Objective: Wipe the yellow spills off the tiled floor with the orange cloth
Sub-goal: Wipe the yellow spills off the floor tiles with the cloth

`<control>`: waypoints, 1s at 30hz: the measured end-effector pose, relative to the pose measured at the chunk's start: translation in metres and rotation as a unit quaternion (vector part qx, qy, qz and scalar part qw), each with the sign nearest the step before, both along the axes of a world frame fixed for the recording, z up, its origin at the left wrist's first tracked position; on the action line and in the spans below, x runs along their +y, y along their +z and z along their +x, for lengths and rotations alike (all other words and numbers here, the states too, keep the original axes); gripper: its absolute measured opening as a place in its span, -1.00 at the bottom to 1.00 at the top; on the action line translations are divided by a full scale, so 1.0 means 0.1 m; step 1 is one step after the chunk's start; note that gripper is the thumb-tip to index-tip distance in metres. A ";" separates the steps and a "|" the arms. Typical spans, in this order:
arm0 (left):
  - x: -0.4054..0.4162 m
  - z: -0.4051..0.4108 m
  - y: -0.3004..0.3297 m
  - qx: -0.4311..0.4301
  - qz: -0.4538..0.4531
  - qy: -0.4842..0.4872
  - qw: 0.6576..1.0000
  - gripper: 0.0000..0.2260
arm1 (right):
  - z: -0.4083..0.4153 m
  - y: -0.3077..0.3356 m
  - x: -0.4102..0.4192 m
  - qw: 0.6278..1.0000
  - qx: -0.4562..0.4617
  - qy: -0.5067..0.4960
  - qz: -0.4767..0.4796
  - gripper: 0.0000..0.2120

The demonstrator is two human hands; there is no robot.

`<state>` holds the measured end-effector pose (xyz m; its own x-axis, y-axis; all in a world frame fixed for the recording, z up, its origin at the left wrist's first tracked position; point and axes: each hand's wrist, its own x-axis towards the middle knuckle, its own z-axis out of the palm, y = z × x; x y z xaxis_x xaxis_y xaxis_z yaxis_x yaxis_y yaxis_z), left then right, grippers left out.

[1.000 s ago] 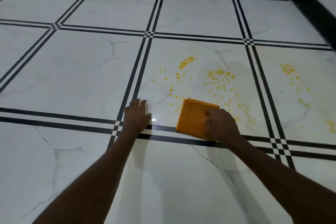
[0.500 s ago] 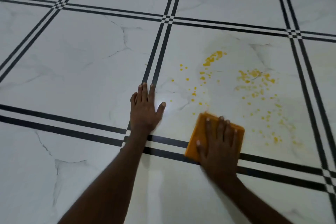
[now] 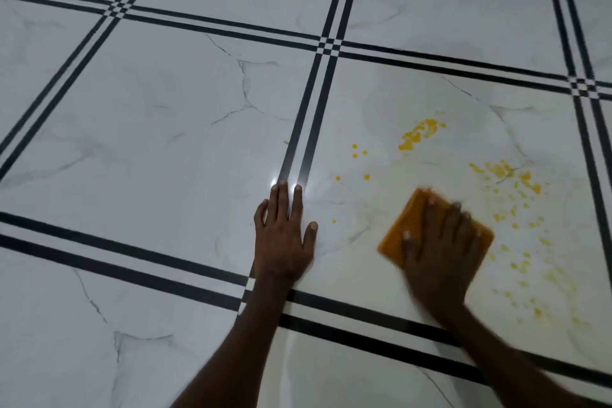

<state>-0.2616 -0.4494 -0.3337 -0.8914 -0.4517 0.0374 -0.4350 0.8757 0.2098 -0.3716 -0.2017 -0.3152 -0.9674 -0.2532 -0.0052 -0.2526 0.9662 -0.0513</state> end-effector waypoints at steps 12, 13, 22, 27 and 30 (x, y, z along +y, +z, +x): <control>0.00 0.00 -0.01 -0.010 0.014 0.001 1.000 -0.36 | -1.35 -0.02 -0.89 0.970 -0.016 0.240 0.028 -0.31; -0.02 0.00 -0.01 -0.008 0.018 0.001 1.000 -0.36 | -1.34 0.01 -0.92 0.981 -0.023 0.193 0.016 -0.31; -0.02 -0.01 0.01 -0.021 0.041 0.005 0.999 -0.35 | -0.22 -0.03 -0.65 0.940 -0.051 0.337 0.006 -0.29; -0.01 0.00 0.00 -0.014 0.035 0.001 0.999 -0.35 | -1.14 0.03 -1.23 0.978 -0.028 0.207 0.010 -0.31; -0.01 -0.01 0.01 -0.013 0.039 0.000 0.999 -0.35 | -0.33 0.02 -0.96 0.974 -0.021 0.226 0.000 -0.29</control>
